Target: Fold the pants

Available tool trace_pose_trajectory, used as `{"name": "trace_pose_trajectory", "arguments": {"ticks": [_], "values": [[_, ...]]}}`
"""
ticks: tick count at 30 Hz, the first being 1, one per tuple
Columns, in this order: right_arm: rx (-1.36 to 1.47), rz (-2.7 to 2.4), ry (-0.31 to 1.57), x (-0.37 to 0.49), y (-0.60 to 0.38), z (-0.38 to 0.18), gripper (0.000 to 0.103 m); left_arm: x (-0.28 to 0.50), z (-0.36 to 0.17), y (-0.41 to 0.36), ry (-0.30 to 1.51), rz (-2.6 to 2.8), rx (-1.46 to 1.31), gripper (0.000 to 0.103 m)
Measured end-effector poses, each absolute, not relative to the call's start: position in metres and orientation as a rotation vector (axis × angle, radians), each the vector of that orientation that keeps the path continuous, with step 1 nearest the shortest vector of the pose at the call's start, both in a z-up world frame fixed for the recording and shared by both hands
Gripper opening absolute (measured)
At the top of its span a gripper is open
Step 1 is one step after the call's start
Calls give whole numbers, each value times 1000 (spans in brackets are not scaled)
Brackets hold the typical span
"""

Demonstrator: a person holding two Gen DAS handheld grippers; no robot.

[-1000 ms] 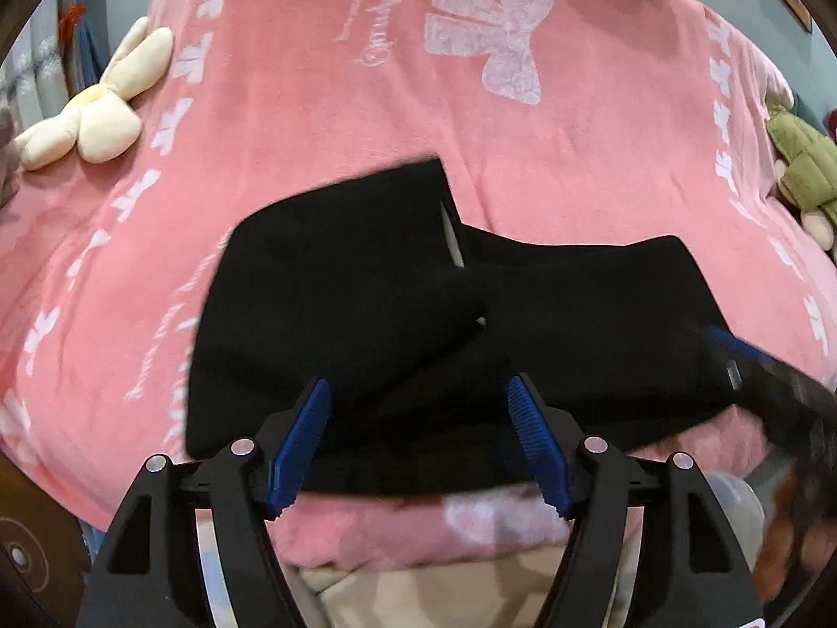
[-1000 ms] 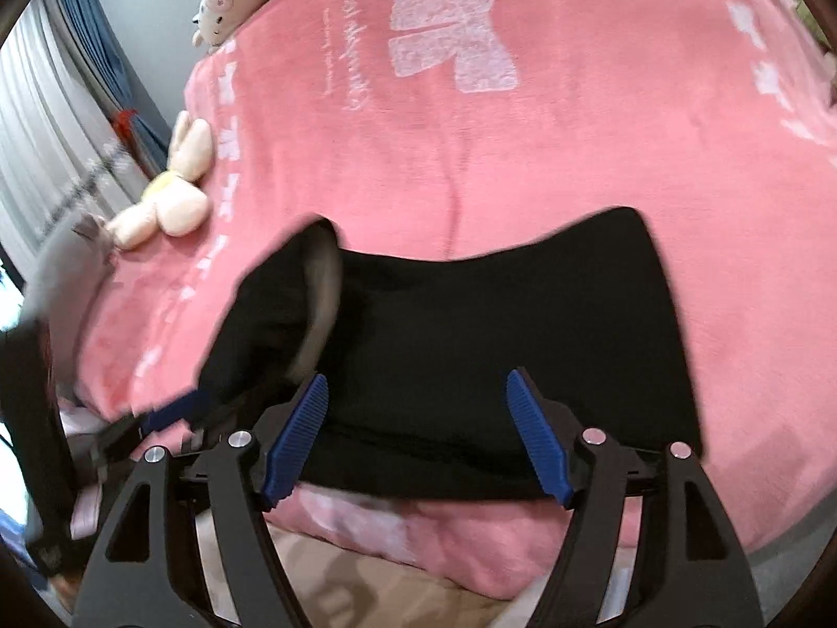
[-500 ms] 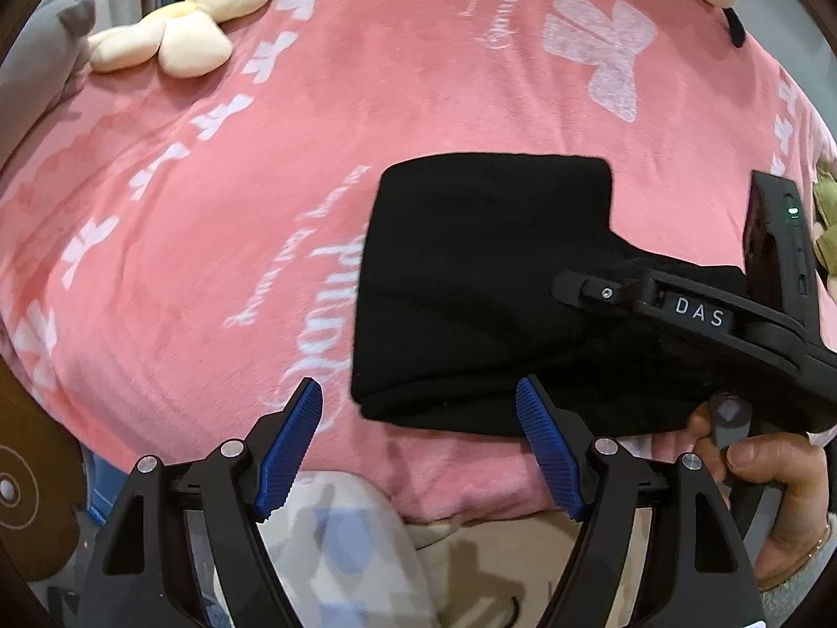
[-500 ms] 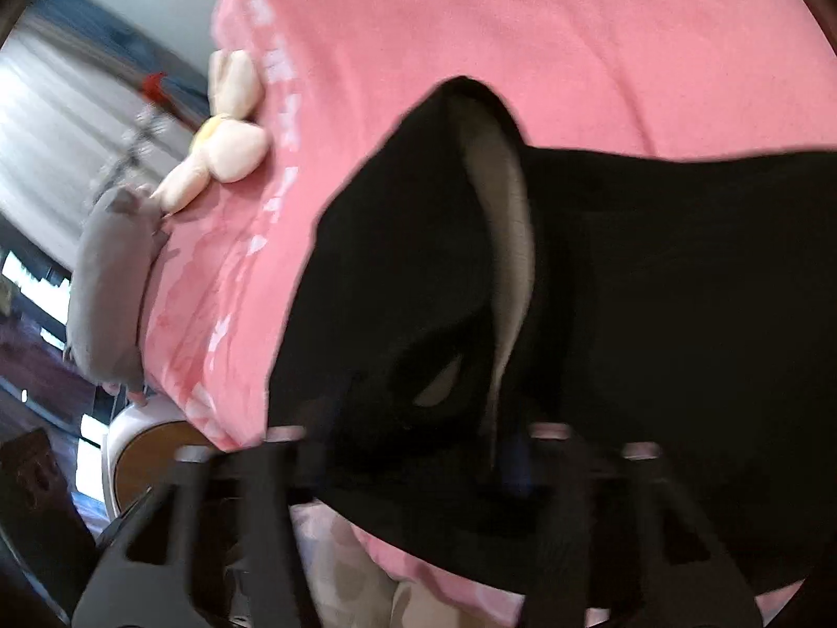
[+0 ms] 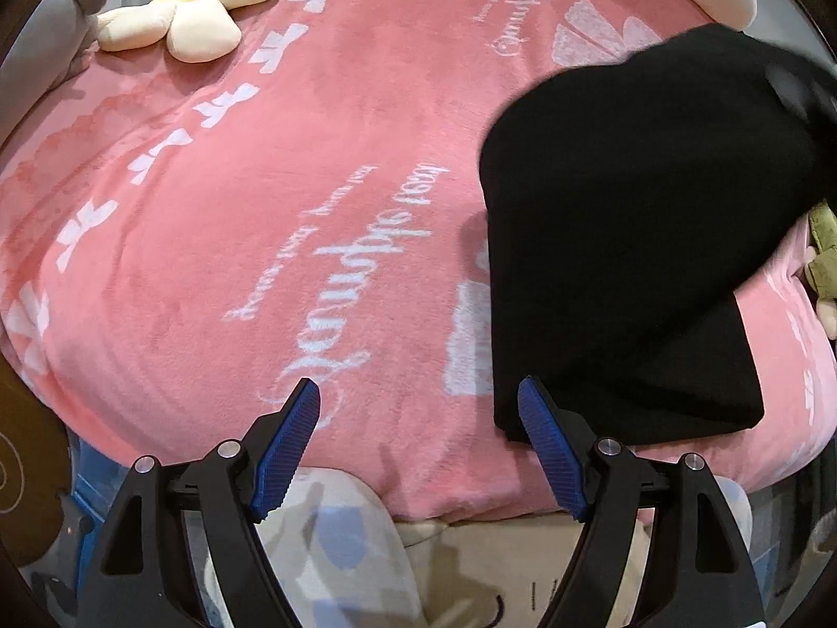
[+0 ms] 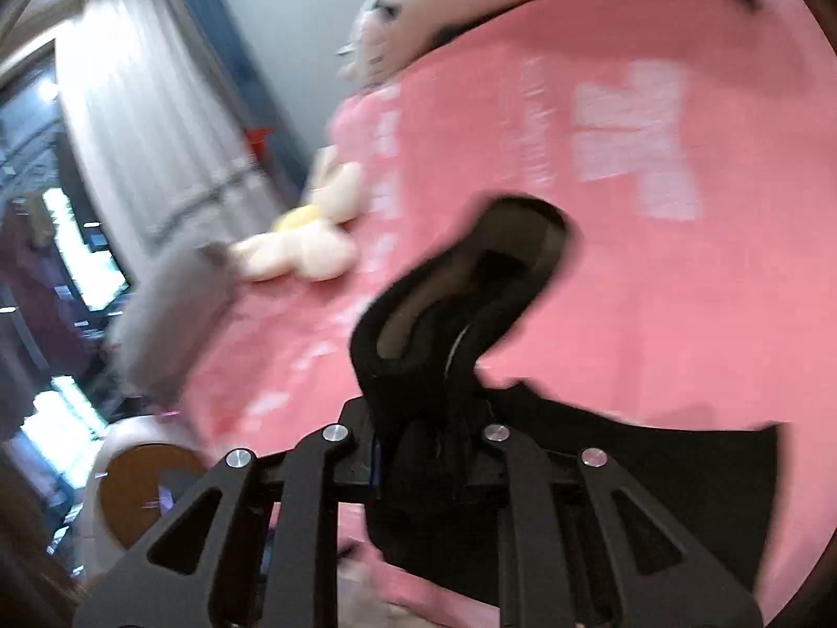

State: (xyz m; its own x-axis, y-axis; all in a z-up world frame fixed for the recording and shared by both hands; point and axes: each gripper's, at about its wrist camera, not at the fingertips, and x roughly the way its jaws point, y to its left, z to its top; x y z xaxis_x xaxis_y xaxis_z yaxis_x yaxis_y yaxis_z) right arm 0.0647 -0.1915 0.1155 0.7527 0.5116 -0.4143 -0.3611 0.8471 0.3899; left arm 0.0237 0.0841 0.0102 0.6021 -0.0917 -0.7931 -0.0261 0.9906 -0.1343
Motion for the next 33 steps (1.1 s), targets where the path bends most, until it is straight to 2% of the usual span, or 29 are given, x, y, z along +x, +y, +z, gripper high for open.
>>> {"name": "trace_pose_trajectory", "arguments": {"ticks": [6, 8, 12, 14, 23, 26, 28, 30, 31, 32, 33], "values": [[368, 132, 840, 65, -283, -13, 18, 32, 4, 60, 952, -74, -135, 75], [381, 134, 873, 61, -286, -39, 23, 36, 3, 45, 961, -94, -107, 75], [414, 150, 838, 60, -286, -32, 29, 40, 5, 23, 953, -111, -55, 77], [433, 163, 833, 66, -292, -28, 40, 44, 5, 17, 954, -119, -55, 78], [573, 183, 842, 78, -310, -35, 47, 55, -5, -11, 988, -144, -22, 78], [601, 201, 834, 79, -307, -32, 58, 55, -8, -12, 997, -137, -5, 78], [620, 207, 835, 82, -306, -31, 61, 55, -10, -10, 1003, -130, -2, 78], [598, 194, 837, 84, -303, -31, 59, 56, -12, -9, 1009, -123, -8, 78], [565, 187, 835, 85, -301, -31, 44, 55, -13, -6, 1010, -119, -14, 78], [499, 171, 854, 88, -295, -31, 19, 55, -14, -4, 1009, -117, -19, 78], [460, 157, 869, 90, -290, -29, 19, 53, -14, -2, 1007, -114, -22, 78]]}}
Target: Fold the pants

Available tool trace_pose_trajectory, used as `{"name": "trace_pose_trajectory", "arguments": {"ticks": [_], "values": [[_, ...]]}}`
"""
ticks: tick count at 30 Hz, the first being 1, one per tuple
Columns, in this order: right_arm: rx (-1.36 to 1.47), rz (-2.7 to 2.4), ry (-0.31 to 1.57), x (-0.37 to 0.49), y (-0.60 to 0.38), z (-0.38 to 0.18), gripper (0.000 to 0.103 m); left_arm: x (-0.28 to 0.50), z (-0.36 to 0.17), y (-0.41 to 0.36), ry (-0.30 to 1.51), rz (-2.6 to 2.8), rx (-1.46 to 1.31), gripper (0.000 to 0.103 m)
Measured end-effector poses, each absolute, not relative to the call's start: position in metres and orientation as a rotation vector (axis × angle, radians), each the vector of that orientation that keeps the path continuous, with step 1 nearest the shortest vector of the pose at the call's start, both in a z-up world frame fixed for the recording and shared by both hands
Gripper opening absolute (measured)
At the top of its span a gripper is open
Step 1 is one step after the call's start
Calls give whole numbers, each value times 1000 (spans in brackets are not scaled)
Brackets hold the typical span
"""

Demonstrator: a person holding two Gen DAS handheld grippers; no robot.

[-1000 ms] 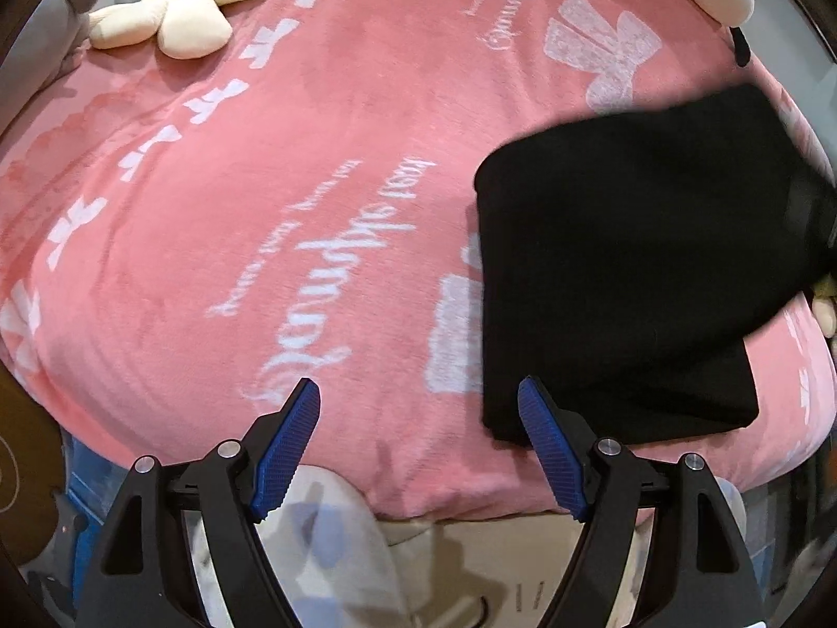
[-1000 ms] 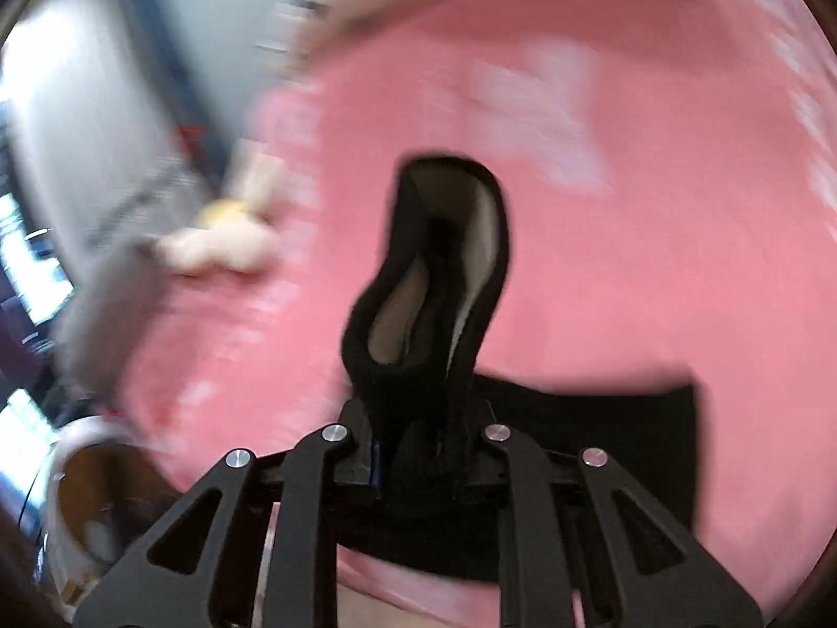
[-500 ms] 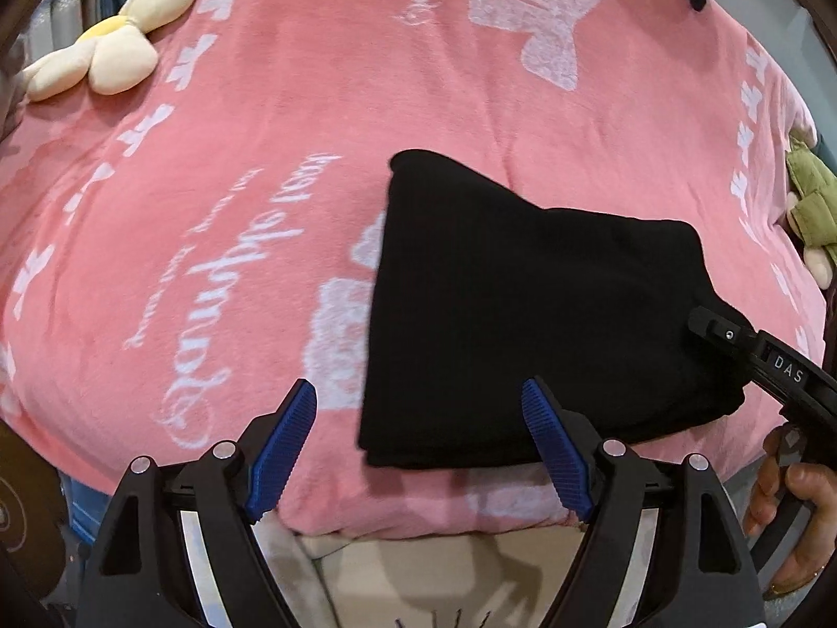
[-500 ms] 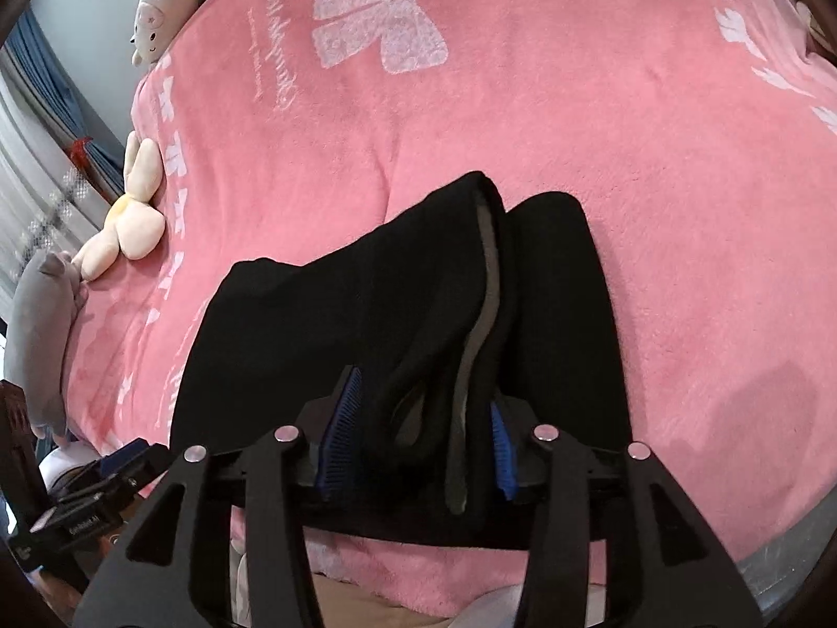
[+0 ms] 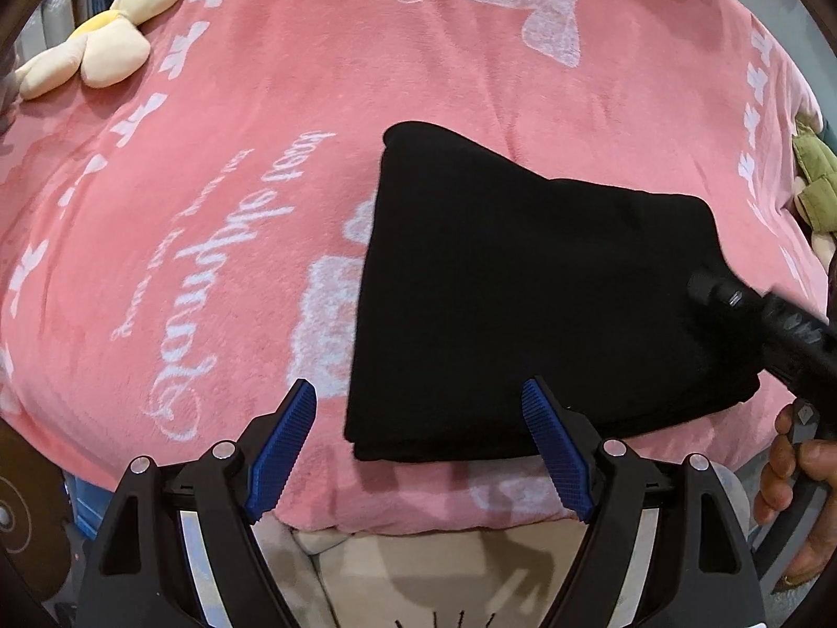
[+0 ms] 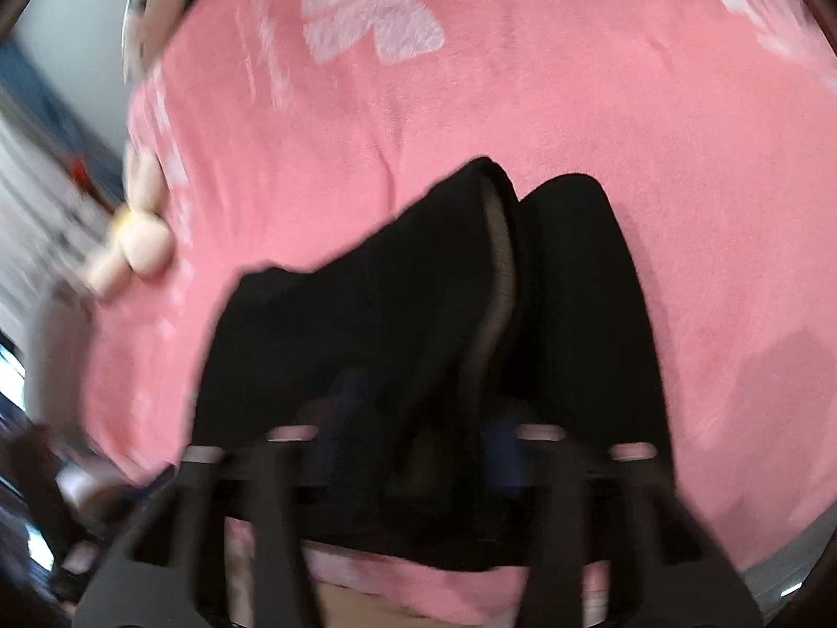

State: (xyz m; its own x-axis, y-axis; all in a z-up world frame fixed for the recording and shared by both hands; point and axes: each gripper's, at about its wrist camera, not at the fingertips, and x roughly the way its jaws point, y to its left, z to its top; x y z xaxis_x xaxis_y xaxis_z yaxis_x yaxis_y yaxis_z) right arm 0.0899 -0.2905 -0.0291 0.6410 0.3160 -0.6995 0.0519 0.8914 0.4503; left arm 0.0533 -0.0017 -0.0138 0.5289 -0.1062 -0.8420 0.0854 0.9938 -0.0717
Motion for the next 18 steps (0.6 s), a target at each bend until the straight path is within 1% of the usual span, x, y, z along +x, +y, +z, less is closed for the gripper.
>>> {"name": "trace_pose_trajectory", "arguments": {"ticks": [1, 5, 8, 11, 14, 16, 18], "values": [[461, 160, 866, 90, -287, -26, 18, 51, -14, 3, 1007, -112, -24, 78], [444, 345, 784, 99, -240, 27, 17, 38, -18, 24, 1020, -100, -33, 78], [421, 597, 747, 121, -169, 72, 17, 20, -21, 43, 1031, -86, -40, 78], [372, 881, 776, 145, -67, 99, 17, 0, -24, 62, 1044, -66, -63, 78], [261, 983, 809, 152, 8, 99, 17, -15, -26, 85, 1070, -30, -96, 78], [149, 952, 866, 157, 53, 83, 17, -21, -29, 101, 1087, -3, -130, 78], [122, 931, 926, 166, 73, 60, 17, -24, -31, 111, 1099, 17, -148, 78]]}}
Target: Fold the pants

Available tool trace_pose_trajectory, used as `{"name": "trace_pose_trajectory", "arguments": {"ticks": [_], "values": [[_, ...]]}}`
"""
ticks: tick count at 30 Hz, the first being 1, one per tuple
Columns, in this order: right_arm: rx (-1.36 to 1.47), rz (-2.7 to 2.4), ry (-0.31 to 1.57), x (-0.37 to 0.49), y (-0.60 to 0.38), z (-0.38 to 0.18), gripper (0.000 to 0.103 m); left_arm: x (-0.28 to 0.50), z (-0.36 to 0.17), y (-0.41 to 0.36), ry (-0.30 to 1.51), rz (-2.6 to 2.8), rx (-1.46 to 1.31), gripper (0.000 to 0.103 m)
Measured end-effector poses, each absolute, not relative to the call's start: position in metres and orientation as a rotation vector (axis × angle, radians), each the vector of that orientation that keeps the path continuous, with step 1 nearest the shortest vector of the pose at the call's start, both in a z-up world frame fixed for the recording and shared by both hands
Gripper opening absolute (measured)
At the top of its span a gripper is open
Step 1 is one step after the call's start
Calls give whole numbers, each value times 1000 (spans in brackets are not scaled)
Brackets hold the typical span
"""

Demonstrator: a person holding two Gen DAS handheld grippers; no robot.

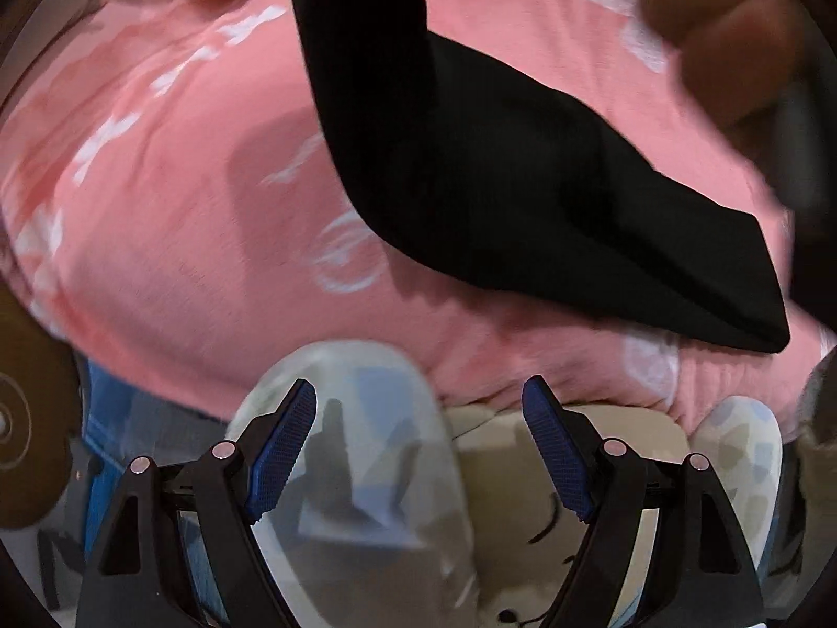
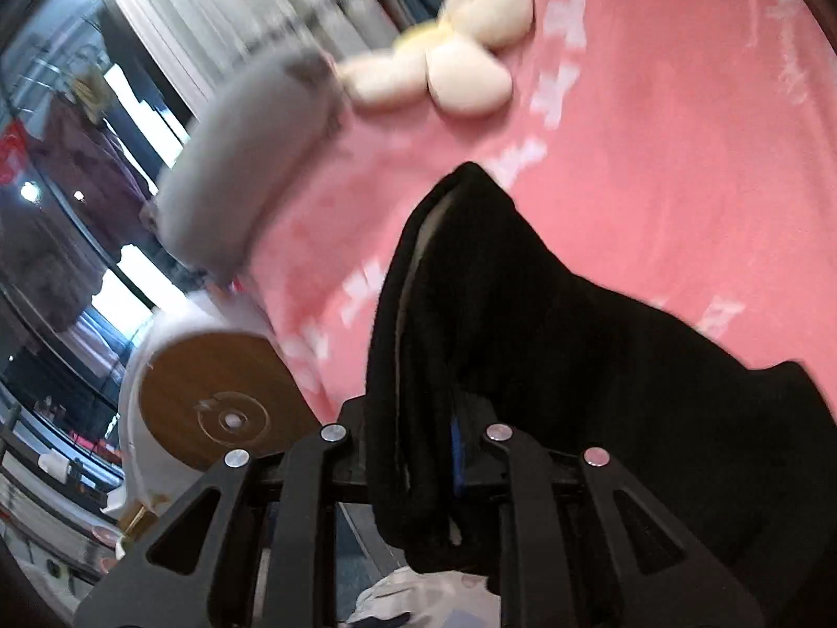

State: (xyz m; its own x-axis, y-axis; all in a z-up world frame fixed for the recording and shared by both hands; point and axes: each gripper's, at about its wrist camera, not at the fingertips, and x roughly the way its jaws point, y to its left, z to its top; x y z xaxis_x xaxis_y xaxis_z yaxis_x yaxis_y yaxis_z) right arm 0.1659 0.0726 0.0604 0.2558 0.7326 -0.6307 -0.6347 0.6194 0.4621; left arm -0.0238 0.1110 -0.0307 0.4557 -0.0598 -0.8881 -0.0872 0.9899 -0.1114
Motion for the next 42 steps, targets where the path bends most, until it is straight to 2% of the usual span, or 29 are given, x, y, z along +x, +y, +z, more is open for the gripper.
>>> {"name": "trace_pose_trajectory", "arguments": {"ticks": [2, 5, 7, 9, 11, 15, 17, 19, 21, 22, 23, 28, 31, 32, 33, 34, 35, 39, 41, 42], "values": [[134, 908, 923, 165, 63, 60, 17, -24, -30, 119, 1094, 29, -163, 78], [234, 889, 822, 152, 8, 91, 17, -18, -27, 120, 1077, 19, -173, 78], [298, 792, 708, 135, -62, 115, 17, -13, -24, 115, 1071, -1, -180, 78], [355, 644, 662, 120, -138, 115, 17, -8, -22, 107, 1062, -30, -184, 78], [354, 424, 682, 101, -207, 90, 23, -2, -19, 96, 1051, -57, -180, 78], [303, 18, 962, 77, -300, -17, 24, 11, -20, 69, 1049, -99, -161, 78], [414, 60, 879, 54, -319, -11, 35, 16, -20, 55, 1068, -125, -149, 78], [358, 25, 785, 45, -318, 14, 35, 20, -16, 46, 1062, -135, -138, 78], [274, 54, 726, 49, -310, 34, 45, 23, -12, 36, 1051, -139, -127, 78], [239, 72, 722, 57, -303, 41, 59, 25, -11, 34, 1048, -139, -125, 78], [206, 81, 709, 68, -301, 46, 67, 27, -10, 30, 1046, -139, -120, 78], [209, 73, 762, 137, -303, 19, 67, 27, -5, 12, 1030, -151, -85, 79], [256, 124, 835, 169, -302, -1, 67, 30, -7, 4, 1028, -149, -44, 80], [266, 154, 855, 177, -300, -7, 52, 32, -8, 2, 1030, -151, -34, 80], [278, 199, 883, 185, -296, -15, 42, 34, -9, 1, 1032, -150, -32, 80], [277, 207, 902, 189, -293, -18, 22, 37, -10, 0, 1037, -151, -34, 80], [276, 224, 899, 189, -289, -15, 6, 39, -11, 0, 1040, -152, -37, 80], [196, 257, 696, 151, -277, 47, 6, 46, -12, 1, 1041, -144, -41, 80], [174, 225, 674, 147, -283, 47, 12, 49, -16, 2, 1047, -140, -56, 81], [115, 164, 724, 154, -285, 30, 14, 51, -18, 2, 1055, -138, -64, 81]]}}
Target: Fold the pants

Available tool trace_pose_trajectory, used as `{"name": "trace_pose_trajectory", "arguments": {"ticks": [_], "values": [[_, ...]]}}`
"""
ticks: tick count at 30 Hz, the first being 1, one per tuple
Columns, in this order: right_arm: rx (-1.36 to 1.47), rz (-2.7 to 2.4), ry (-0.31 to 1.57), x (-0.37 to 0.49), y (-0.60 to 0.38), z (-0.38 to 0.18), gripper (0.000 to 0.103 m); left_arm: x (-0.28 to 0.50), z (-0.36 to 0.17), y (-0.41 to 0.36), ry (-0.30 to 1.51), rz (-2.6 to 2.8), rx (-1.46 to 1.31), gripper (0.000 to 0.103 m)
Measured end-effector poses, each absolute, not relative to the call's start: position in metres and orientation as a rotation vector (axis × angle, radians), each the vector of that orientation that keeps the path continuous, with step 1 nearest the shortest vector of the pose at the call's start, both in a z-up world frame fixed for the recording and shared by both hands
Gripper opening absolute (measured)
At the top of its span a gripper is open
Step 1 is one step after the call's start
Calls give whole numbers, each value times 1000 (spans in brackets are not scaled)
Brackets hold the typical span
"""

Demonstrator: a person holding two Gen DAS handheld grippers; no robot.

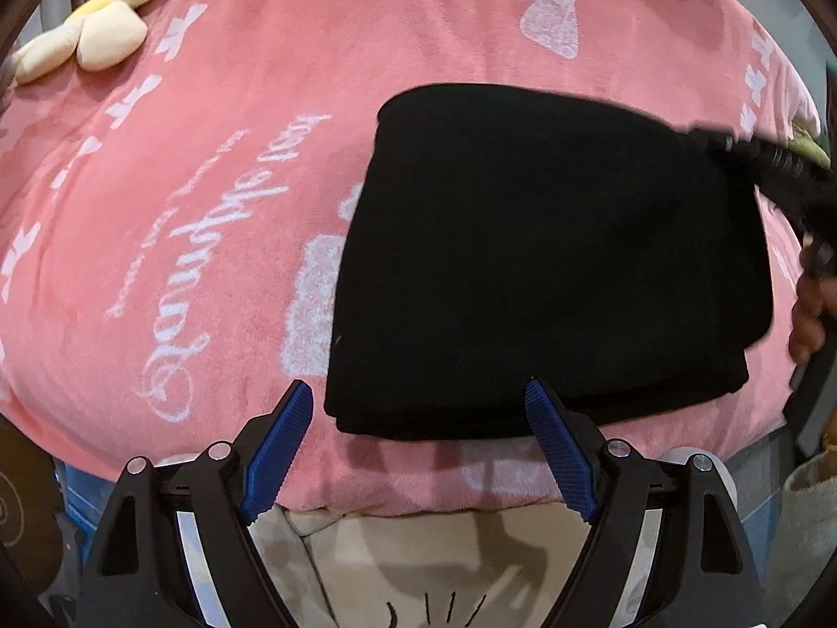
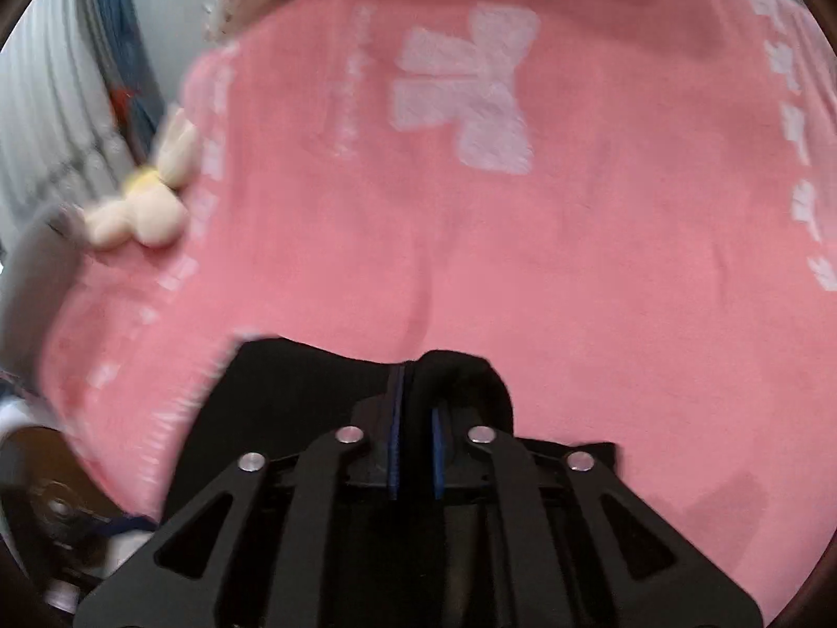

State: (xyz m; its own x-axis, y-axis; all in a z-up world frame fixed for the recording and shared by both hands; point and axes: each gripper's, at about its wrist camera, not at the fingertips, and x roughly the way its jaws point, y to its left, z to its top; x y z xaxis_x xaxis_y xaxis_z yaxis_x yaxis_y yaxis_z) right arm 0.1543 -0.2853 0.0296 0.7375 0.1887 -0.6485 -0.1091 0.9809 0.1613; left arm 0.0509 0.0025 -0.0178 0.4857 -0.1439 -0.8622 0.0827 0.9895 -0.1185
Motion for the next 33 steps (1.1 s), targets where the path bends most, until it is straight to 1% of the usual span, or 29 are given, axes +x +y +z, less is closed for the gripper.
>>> {"name": "trace_pose_trajectory", "arguments": {"ticks": [1, 2, 3, 4, 5, 7, 12, 14, 16, 19, 23, 24, 27, 29, 30, 31, 32, 33], "values": [[70, 117, 789, 162, -287, 11, 18, 52, -20, 2, 1065, -135, -72, 81], [80, 81, 855, 165, -294, -5, 19, 53, -21, 2, 1072, -135, -77, 81], [187, 76, 876, 155, -305, -13, 19, 53, -21, 2, 1075, -137, -80, 81], [264, 107, 849, 141, -312, -11, 19, 51, -20, 2, 1071, -138, -77, 81], [308, 128, 808, 118, -316, -5, 22, 49, -19, 3, 1063, -134, -68, 81], [341, 136, 782, 84, -317, -2, 32, 47, -19, 4, 1053, -122, -52, 82], [444, 219, 895, 52, -310, -29, 34, 47, -26, 0, 1073, -114, -48, 82], [479, 214, 901, 49, -306, -37, 47, 44, -24, -6, 1062, -118, -31, 82], [534, 229, 893, 50, -304, -39, 55, 43, -23, -11, 1056, -115, -12, 82], [567, 233, 898, 59, -297, -39, 55, 39, -21, -14, 1053, -106, -11, 82], [565, 249, 897, 65, -286, -44, 26, 36, -22, -18, 1056, -98, 1, 82], [562, 259, 877, 65, -282, -37, 12, 34, -21, -19, 1057, -95, 5, 82], [503, 269, 773, 47, -284, 3, 11, 30, -19, -19, 1051, -92, 12, 82], [439, 258, 733, 39, -283, 20, 11, 30, -19, -17, 1052, -92, 9, 82], [387, 240, 741, 38, -282, 20, 12, 31, -19, -17, 1054, -92, 6, 82], [353, 229, 767, 41, -282, 12, 15, 31, -21, -17, 1057, -92, 3, 82], [312, 212, 842, 50, -283, -12, 20, 31, -22, -16, 1059, -93, 1, 82], [302, 185, 899, 57, -286, -31, 21, 31, -24, -16, 1064, -92, -1, 82]]}}
